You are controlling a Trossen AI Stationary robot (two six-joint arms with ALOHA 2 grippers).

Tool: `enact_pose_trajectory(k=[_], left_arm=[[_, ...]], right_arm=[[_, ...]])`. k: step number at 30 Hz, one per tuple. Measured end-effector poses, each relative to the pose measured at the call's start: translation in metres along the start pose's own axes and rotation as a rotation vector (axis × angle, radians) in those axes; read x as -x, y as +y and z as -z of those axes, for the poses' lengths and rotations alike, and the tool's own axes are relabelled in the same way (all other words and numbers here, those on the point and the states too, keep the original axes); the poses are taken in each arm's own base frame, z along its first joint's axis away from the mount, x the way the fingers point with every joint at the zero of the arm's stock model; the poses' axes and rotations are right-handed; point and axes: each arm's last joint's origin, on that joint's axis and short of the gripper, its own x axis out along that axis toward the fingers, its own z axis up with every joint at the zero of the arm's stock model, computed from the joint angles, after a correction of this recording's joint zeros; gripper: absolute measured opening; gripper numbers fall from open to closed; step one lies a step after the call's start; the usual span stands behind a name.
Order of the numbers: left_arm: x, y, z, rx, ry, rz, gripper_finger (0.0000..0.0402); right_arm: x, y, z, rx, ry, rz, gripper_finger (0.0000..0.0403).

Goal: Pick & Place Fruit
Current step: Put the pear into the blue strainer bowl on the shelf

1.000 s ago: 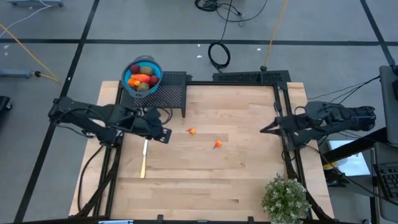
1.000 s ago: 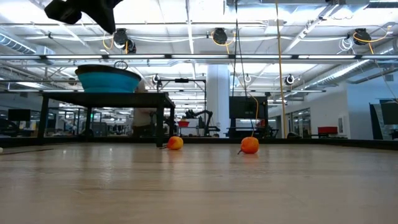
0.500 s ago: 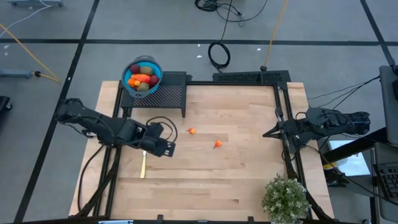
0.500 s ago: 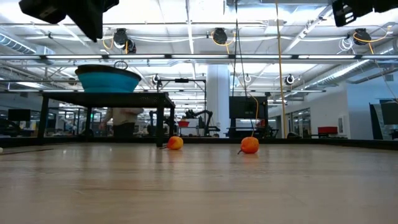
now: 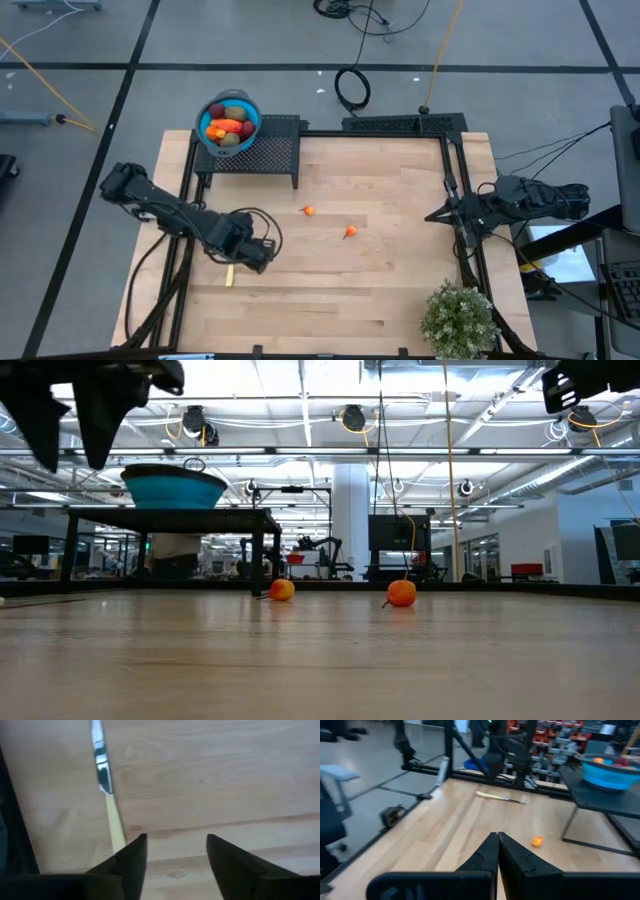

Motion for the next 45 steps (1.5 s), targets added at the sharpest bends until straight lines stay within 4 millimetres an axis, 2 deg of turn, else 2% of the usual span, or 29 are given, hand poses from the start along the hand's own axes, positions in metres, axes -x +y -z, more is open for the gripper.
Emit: enact_pose_trajectory(k=[5, 9, 13, 18, 22, 26, 32, 35, 39, 45], left_arm=[[-0.011, 0.009, 0.01, 0.032, -0.003, -0.042, 0.0261], [-0.017, 0.014, 0.017, 0.101, 0.045, -0.078, 0.0291], [-0.017, 0.011, 0.022, 0.137, 0.048, -0.025, 0.0305], [-0.017, -0.002, 0.018, 0.108, -0.046, 0.133, 0.0308], [-0.015, -0.019, 0.01, -0.065, -0.184, 0.301, 0.0308], [-0.011, -0.034, -0.003, -0.335, -0.355, 0.384, 0.0308], [-0.008, -0.052, -0.028, -0.775, -0.553, 0.355, 0.0308], [-0.005, -0.06, -0.042, -0.94, -0.627, 0.337, 0.0308], [-0.003, -0.068, -0.061, -1.106, -0.676, 0.336, 0.0308], [-0.008, -0.079, -0.092, -1.267, -0.689, 0.341, 0.0308]], right_arm=[[0.0, 0.002, 0.0, -0.006, -0.007, -0.067, 0.0], [0.0, 0.002, 0.0, -0.022, -0.006, -0.065, 0.0], [0.0, 0.002, 0.0, -0.018, -0.006, -0.064, 0.0], [0.0, 0.002, 0.0, -0.012, -0.006, -0.063, 0.0], [0.0, 0.002, 0.0, -0.011, -0.006, -0.063, 0.0], [0.0, 0.002, 0.0, -0.011, -0.006, -0.063, 0.0], [0.0, 0.002, 0.0, -0.011, -0.006, -0.063, 0.0], [0.0, 0.002, 0.0, -0.011, -0.006, -0.063, 0.0], [0.0, 0.002, 0.0, -0.011, -0.006, -0.063, 0.0], [0.0, 0.002, 0.0, -0.011, -0.006, -0.062, 0.0]])
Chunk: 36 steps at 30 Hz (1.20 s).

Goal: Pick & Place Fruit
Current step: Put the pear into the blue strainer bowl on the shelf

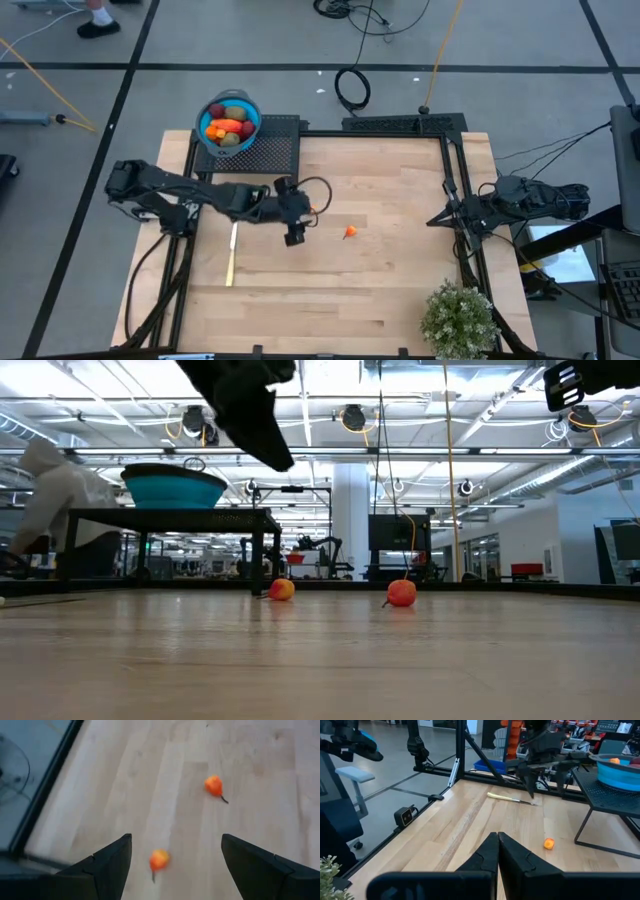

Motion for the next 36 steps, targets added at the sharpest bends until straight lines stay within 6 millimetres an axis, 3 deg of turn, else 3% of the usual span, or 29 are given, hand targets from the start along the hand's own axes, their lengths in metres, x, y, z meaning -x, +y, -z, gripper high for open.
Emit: enact_pose_trajectory(k=[5, 11, 23, 36], left_arm=[[-0.025, 0.015, 0.001, -0.098, 0.041, 0.04, 0.0308], [-0.056, 0.019, 0.011, -0.238, 0.122, 0.069, 0.0308], [-0.108, 0.029, 0.037, -0.316, 0.279, 0.119, 0.0308], [-0.132, 0.047, 0.051, -0.318, 0.341, 0.166, 0.0308]], right_arm=[[0.0, 0.0, -0.001, -0.002, -0.01, 0.001, 0.0], [-0.002, -0.001, -0.002, -0.002, -0.012, 0.005, 0.0], [-0.003, -0.001, -0.002, -0.011, -0.004, 0.006, 0.0], [-0.003, -0.001, -0.002, -0.011, -0.003, 0.009, 0.0]])
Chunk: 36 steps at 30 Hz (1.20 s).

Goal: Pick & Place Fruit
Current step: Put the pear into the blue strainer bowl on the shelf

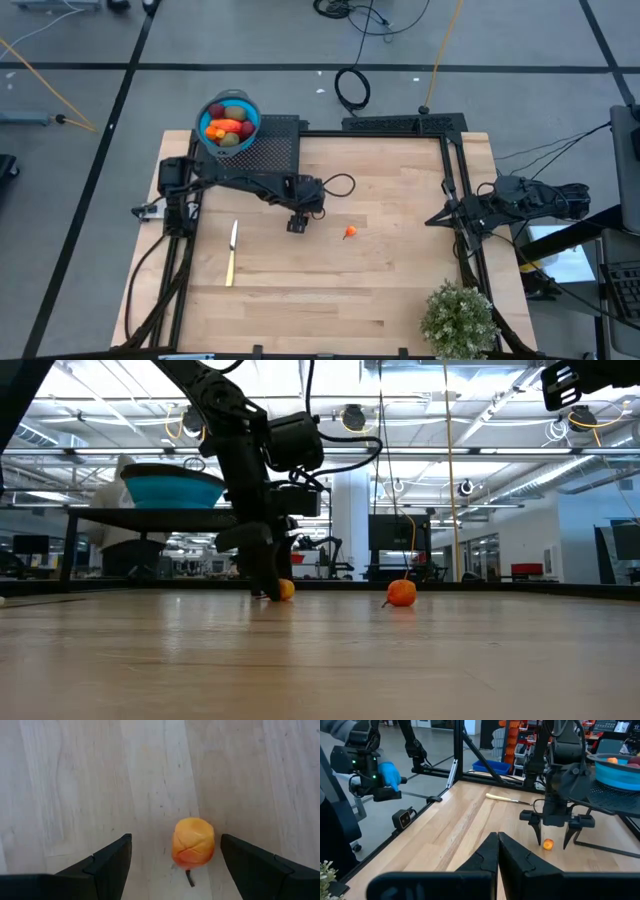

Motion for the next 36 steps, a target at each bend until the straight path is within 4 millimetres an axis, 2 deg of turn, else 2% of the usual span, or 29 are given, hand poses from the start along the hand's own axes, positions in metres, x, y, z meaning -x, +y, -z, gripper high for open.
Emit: enact_pose_trajectory(k=[5, 16, 26, 30, 33, 36], left_arm=[[0.0, 0.002, 0.001, -0.032, -0.007, 0.011, 0.0297], [-0.001, 0.0, 0.0, -0.065, -0.016, 0.043, 0.0183], [0.001, -0.005, -0.004, -0.034, -0.039, 0.03, 0.0128], [0.019, -0.006, -0.018, 0.033, -0.106, 0.015, 0.0119], [0.042, -0.003, -0.031, 0.121, -0.185, 0.002, 0.0118], [0.073, 0.003, -0.044, 0.224, -0.288, -0.007, 0.0118]], right_arm=[[0.0, 0.0, 0.0, 0.001, 0.0, 0.0, 0.0], [0.0, 0.0, 0.0, 0.003, 0.0, 0.001, 0.0], [0.0, 0.0, 0.0, 0.003, 0.0, 0.0, 0.0], [0.0, 0.0, 0.0, 0.003, 0.001, 0.0, 0.0], [0.0, 0.0, 0.0, 0.004, 0.002, -0.001, 0.0], [0.0, 0.0, 0.0, 0.005, 0.001, -0.002, 0.0]])
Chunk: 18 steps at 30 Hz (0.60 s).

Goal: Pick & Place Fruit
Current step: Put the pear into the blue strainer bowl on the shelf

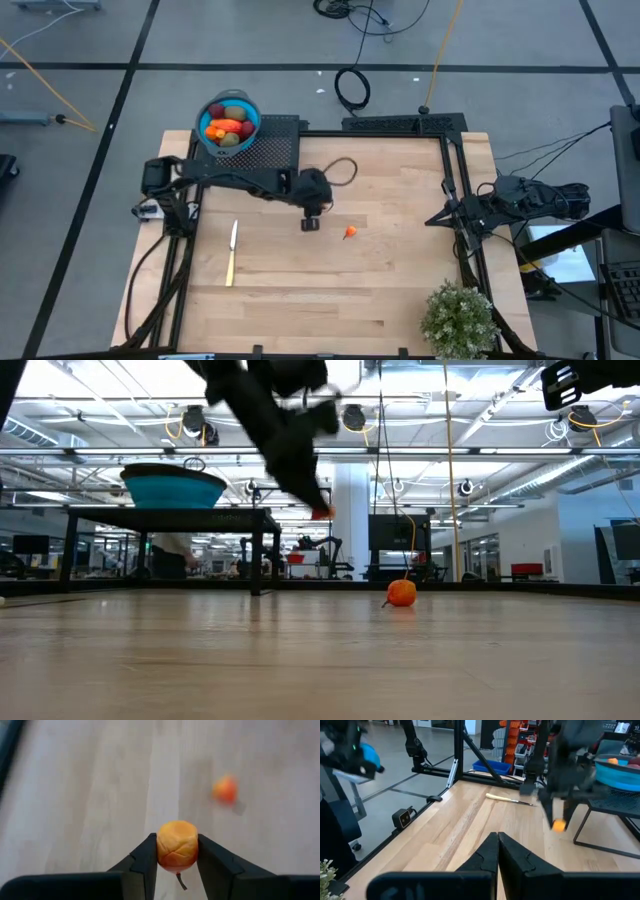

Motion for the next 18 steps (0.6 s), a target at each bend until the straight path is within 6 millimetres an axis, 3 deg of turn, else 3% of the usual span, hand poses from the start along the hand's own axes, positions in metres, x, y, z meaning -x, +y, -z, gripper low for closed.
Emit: enact_pose_trajectory(k=[8, 13, 18], left_arm=[[0.087, 0.006, -0.046, 0.219, -0.413, 0.161, 0.0118], [0.131, 0.004, -0.064, 0.178, -0.679, 0.35, 0.0118], [0.159, -0.004, -0.079, 0.06, -0.937, 0.509, 0.0118]], right_arm=[[0.0, 0.0, 0.0, 0.006, 0.0, -0.007, 0.0], [0.0, 0.0, 0.0, 0.006, -0.001, -0.006, 0.0], [0.0, 0.0, 0.0, 0.006, 0.003, -0.007, 0.0]])
